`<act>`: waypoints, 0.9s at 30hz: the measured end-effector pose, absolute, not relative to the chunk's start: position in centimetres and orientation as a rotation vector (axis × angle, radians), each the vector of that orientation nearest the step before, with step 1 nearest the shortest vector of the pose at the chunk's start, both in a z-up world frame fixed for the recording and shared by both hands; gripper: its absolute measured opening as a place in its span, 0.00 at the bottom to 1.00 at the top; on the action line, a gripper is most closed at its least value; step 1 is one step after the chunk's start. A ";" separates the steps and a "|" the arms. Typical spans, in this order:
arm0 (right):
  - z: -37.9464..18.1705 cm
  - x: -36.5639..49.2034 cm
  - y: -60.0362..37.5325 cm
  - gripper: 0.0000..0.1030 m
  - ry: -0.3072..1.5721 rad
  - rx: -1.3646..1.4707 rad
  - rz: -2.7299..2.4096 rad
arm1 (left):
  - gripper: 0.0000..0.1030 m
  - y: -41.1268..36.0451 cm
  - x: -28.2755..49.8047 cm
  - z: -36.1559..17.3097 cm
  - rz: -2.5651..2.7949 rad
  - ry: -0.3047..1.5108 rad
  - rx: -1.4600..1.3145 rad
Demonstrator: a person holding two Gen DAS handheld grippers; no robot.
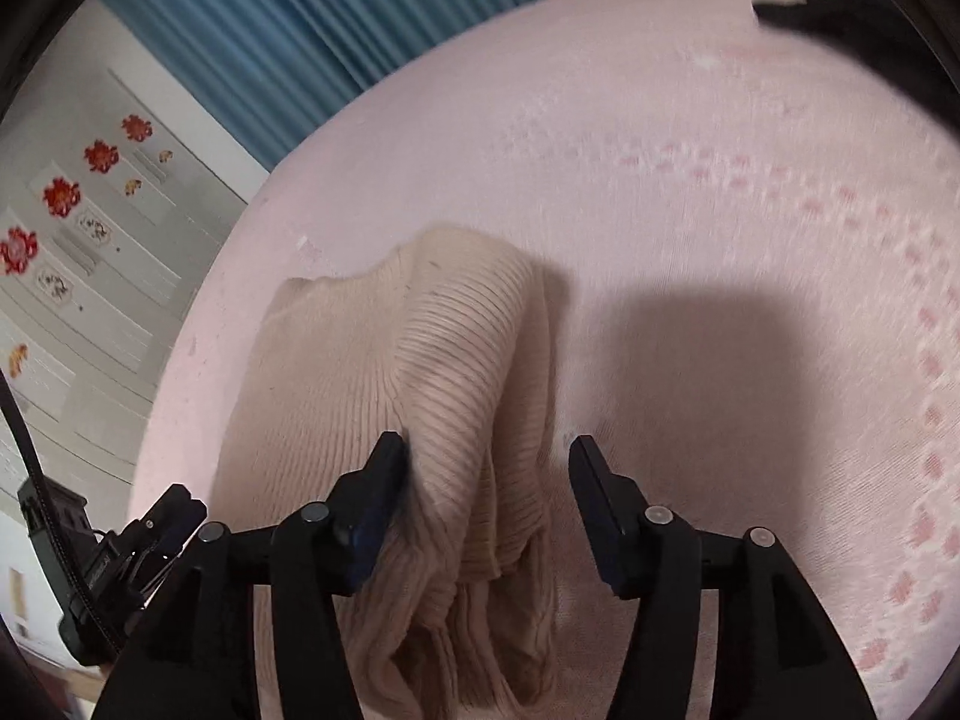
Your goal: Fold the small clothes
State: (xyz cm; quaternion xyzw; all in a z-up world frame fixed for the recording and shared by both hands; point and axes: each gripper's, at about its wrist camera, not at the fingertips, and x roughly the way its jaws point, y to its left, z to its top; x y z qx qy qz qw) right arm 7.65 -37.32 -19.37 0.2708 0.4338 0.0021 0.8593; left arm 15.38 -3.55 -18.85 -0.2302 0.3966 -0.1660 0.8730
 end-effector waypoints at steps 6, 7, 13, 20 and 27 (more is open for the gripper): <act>-22.0 10.4 -38.4 0.68 0.984 0.727 0.092 | 0.54 -2.3 15.2 -18.2 -0.369 0.800 -0.515; -22.1 10.7 -38.4 0.68 0.984 0.729 0.097 | 0.54 -2.2 15.2 -18.1 -0.368 0.797 -0.517; -22.3 12.8 -37.7 0.56 1.042 0.686 0.141 | 0.54 -0.5 14.9 -17.3 -0.364 0.766 -0.547; -19.8 13.0 -36.4 0.33 0.985 0.675 0.193 | 0.54 1.8 14.8 -17.0 -0.357 0.744 -0.627; -12.3 10.5 -34.4 0.30 0.837 0.684 0.264 | 0.54 3.3 14.2 -16.5 -0.277 0.720 -0.597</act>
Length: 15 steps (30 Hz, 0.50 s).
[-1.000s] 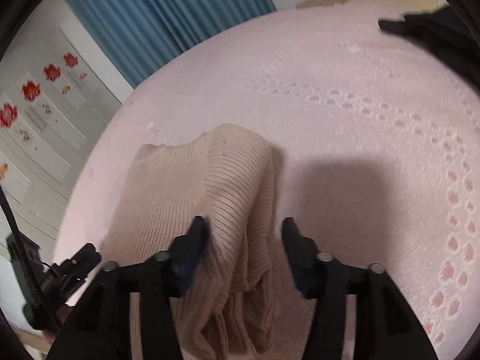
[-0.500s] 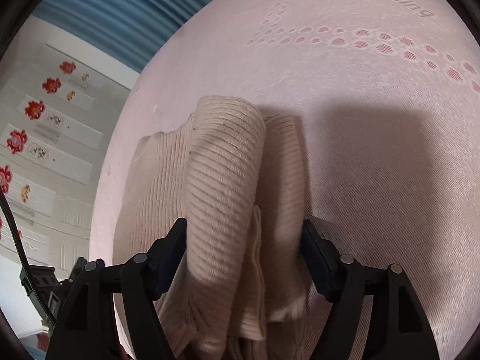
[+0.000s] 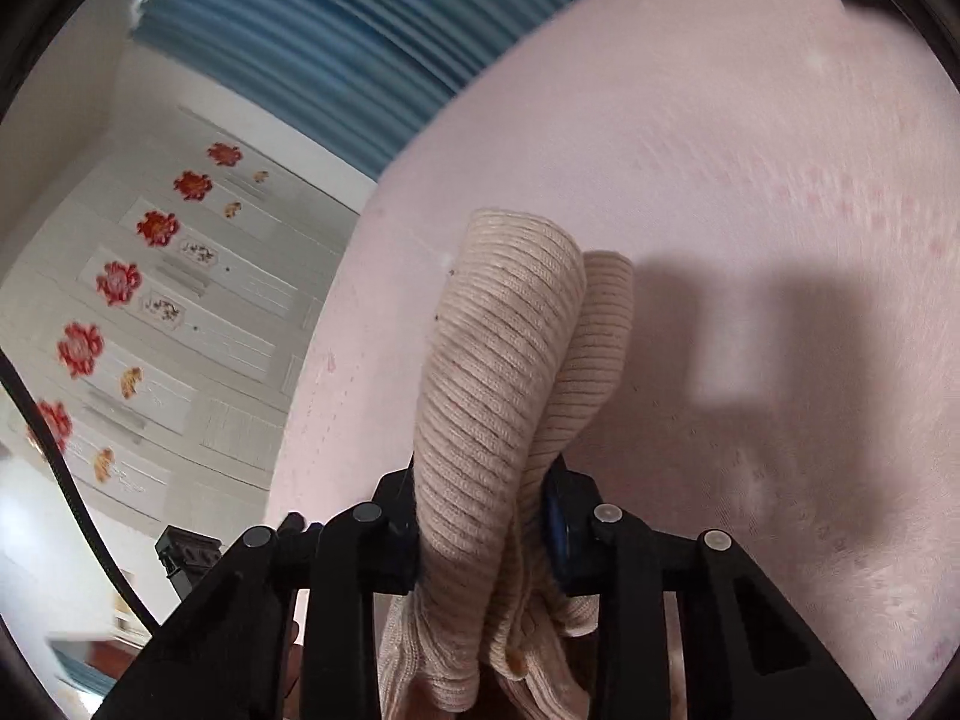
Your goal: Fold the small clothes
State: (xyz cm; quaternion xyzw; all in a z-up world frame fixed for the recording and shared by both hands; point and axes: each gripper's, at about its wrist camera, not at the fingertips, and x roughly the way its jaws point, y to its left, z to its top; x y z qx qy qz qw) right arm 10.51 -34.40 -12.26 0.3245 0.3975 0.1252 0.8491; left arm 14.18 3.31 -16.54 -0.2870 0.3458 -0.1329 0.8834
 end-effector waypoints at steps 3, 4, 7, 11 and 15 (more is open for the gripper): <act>-9.3 10.1 -32.3 0.30 0.813 0.598 0.223 | 0.54 3.9 14.0 -16.2 -0.270 0.714 -0.596; -8.6 10.1 -31.9 0.29 0.811 0.584 0.210 | 0.54 4.0 14.0 -16.1 -0.265 0.713 -0.593; -6.6 10.1 -30.2 0.28 0.801 0.512 0.153 | 0.54 4.8 13.7 -16.0 -0.242 0.701 -0.604; -5.4 11.8 -27.0 0.25 0.815 0.478 0.178 | 0.54 5.7 14.0 -16.1 -0.226 0.705 -0.625; -5.1 14.1 -24.0 0.24 0.826 0.509 0.257 | 0.54 7.1 14.3 -16.3 -0.229 0.704 -0.669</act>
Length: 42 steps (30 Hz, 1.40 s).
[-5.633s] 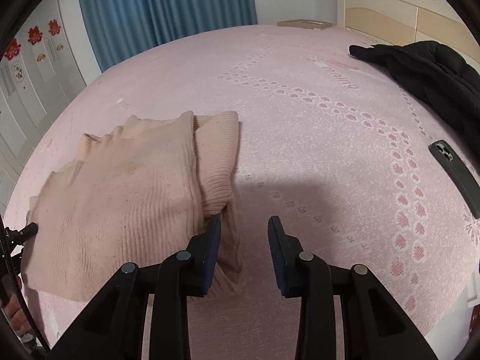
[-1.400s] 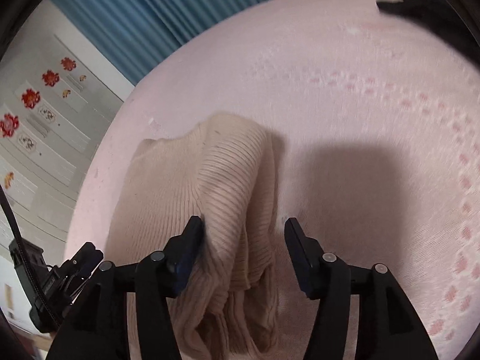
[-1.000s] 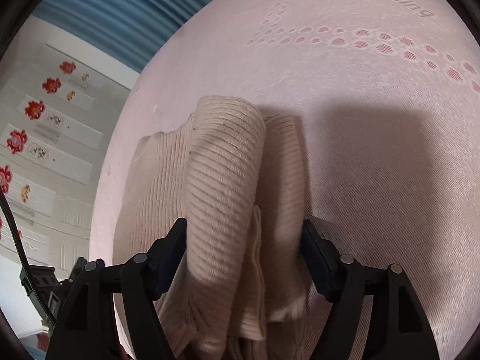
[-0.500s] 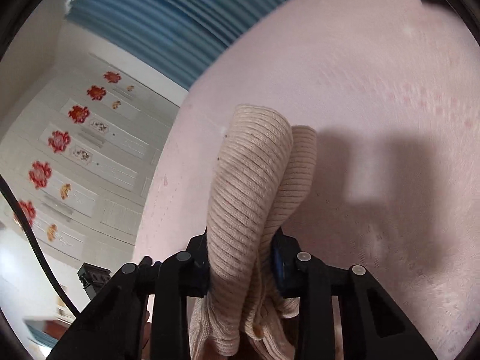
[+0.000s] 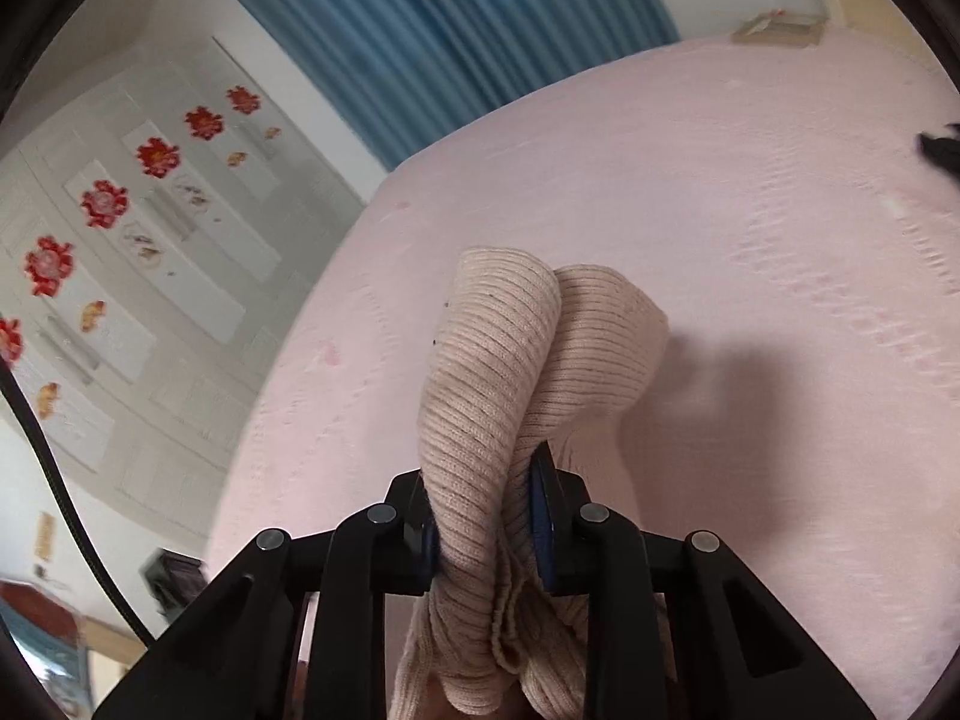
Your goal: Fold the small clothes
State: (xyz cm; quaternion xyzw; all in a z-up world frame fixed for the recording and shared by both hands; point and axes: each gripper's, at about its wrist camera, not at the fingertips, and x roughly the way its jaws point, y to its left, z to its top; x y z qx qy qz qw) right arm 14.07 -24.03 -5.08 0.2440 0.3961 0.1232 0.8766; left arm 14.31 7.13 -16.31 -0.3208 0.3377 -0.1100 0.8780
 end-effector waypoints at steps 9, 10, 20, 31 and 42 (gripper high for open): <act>-11.8 16.6 -26.2 0.24 0.839 0.799 0.346 | 0.54 8.4 14.4 -16.7 -0.217 0.717 -0.712; -13.3 17.0 -26.9 0.24 0.871 0.797 0.312 | 0.54 8.3 14.4 -16.7 -0.218 0.718 -0.705; -15.9 14.4 -30.5 0.31 0.905 0.454 0.099 | 0.54 4.1 14.8 -17.0 -0.222 0.782 -0.511; -14.5 7.3 -28.5 0.44 0.753 0.413 0.283 | 0.54 1.6 9.8 -18.2 -0.238 0.818 -0.291; -17.1 8.3 -29.3 0.27 0.807 0.467 0.278 | 0.53 -3.4 7.8 -19.8 -0.192 0.832 -0.055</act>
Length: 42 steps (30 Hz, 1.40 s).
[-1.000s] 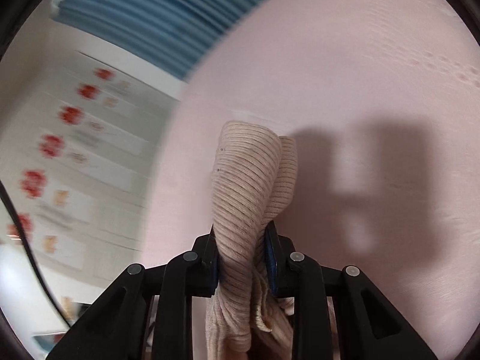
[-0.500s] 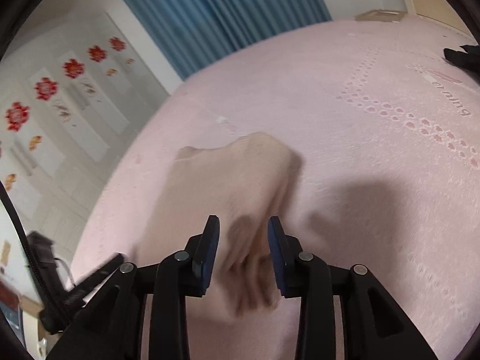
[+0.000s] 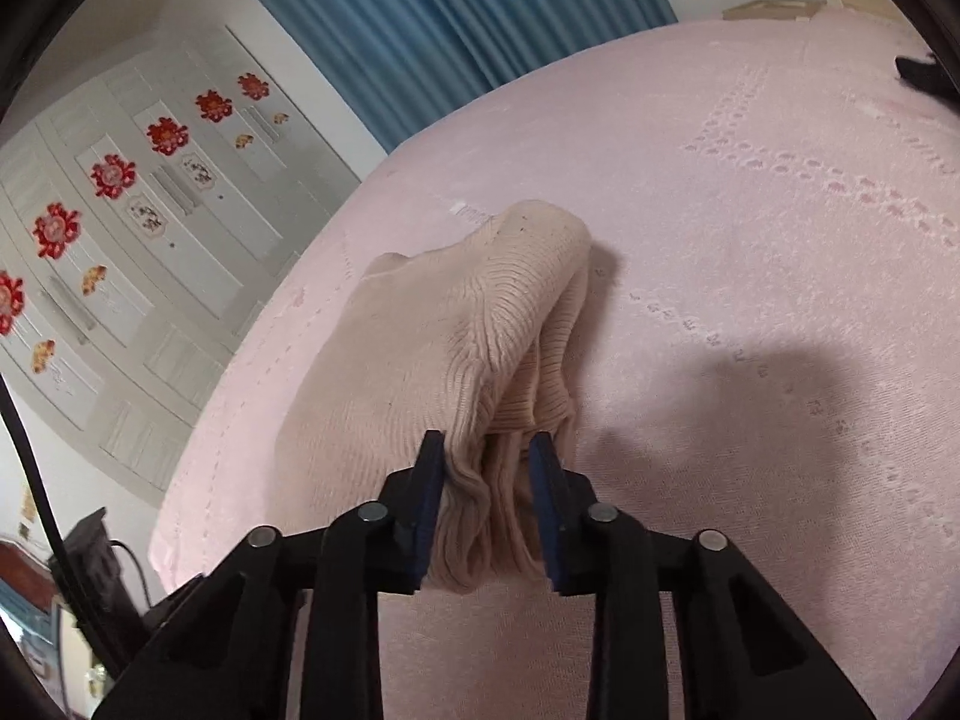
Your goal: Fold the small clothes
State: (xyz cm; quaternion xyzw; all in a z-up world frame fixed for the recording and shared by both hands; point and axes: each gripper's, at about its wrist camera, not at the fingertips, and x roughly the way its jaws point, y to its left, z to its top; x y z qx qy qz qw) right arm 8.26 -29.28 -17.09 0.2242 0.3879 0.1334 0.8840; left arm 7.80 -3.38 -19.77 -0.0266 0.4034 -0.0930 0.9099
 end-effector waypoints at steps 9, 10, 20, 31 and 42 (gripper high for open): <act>-17.1 9.6 -28.1 0.28 0.790 0.442 0.269 | 0.28 -3.8 9.2 -20.3 -0.202 0.827 -0.172; -17.3 9.9 -27.9 0.27 0.797 0.444 0.260 | 0.28 -3.8 9.2 -20.3 -0.202 0.823 -0.173; -16.6 9.7 -28.8 0.11 0.747 0.461 0.273 | 0.24 -3.0 8.9 -20.3 -0.249 0.830 -0.249; -17.8 10.1 -28.0 0.19 0.836 0.412 0.205 | 0.27 -4.5 8.0 -20.2 -0.223 0.836 -0.114; -17.5 6.5 -28.2 0.45 0.870 0.412 0.376 | 0.27 -4.3 8.1 -19.8 -0.185 0.798 -0.119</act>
